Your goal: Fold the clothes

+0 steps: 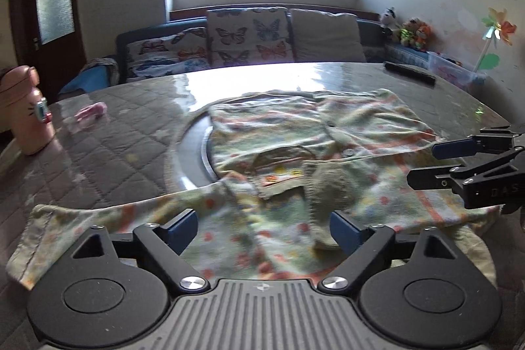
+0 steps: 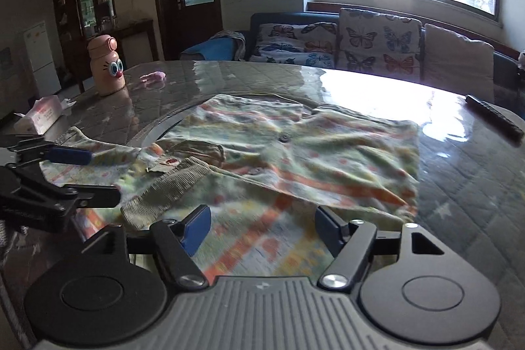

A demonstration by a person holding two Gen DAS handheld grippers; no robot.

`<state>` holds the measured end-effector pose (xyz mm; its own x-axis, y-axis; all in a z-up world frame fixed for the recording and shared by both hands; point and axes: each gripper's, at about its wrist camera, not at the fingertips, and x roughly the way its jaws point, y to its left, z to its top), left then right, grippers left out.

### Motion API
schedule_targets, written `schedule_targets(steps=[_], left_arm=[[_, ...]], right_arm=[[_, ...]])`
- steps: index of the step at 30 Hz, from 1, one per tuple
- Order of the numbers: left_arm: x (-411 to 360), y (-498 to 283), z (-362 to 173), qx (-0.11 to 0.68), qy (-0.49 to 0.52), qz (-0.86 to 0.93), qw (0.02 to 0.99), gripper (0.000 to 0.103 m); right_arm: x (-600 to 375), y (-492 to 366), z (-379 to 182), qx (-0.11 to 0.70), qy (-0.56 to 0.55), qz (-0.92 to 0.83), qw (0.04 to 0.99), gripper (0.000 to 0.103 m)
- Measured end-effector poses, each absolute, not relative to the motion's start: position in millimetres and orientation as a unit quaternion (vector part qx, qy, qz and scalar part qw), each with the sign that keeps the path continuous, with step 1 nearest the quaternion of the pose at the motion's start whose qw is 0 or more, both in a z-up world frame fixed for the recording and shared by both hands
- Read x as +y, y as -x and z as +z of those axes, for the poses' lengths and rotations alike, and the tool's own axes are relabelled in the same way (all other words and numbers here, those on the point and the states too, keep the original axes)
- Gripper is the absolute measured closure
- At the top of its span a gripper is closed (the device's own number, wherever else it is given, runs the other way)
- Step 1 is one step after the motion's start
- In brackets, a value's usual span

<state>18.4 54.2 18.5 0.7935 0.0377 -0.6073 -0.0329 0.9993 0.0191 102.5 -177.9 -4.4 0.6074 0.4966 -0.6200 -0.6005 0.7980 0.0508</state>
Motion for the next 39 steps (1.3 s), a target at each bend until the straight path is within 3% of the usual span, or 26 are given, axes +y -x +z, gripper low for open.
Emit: schedule_targets(steps=[3,5,10,19,31,33,35,39], left_arm=[[72,-10,19,0.316,0.007,0.048,0.947,0.004],[85,-4,19,0.312,0.013,0.07,0.948,0.004],[124,13,17,0.303,0.031,0.142,0.942,0.004],[197,32,12,0.298,0.092,0.275,0.91,0.005],[218,29,3,0.306,0.121,0.294,0.897,0.052],[220,31,4,0.303,0.125,0.294,0.898,0.075],[223,32,5,0.302,0.139,0.281,0.9,0.088],[212,33,15,0.287,0.149,0.257,0.91,0.093]], right_arm=[[-160,-110,-11,0.325,0.088,0.313,0.888,0.019],[-152,-112,-19,0.337,0.096,0.313,0.882,0.018],[-144,-106,-25,0.338,0.116,0.315,0.879,0.003],[-144,-106,-26,0.344,0.111,0.313,0.878,0.0],[-143,-108,-27,0.345,0.11,0.313,0.878,0.0],[-144,-108,-26,0.346,0.107,0.313,0.878,0.0],[-145,-107,-24,0.345,0.102,0.313,0.879,0.0],[-151,-103,-17,0.338,0.091,0.314,0.883,0.002]])
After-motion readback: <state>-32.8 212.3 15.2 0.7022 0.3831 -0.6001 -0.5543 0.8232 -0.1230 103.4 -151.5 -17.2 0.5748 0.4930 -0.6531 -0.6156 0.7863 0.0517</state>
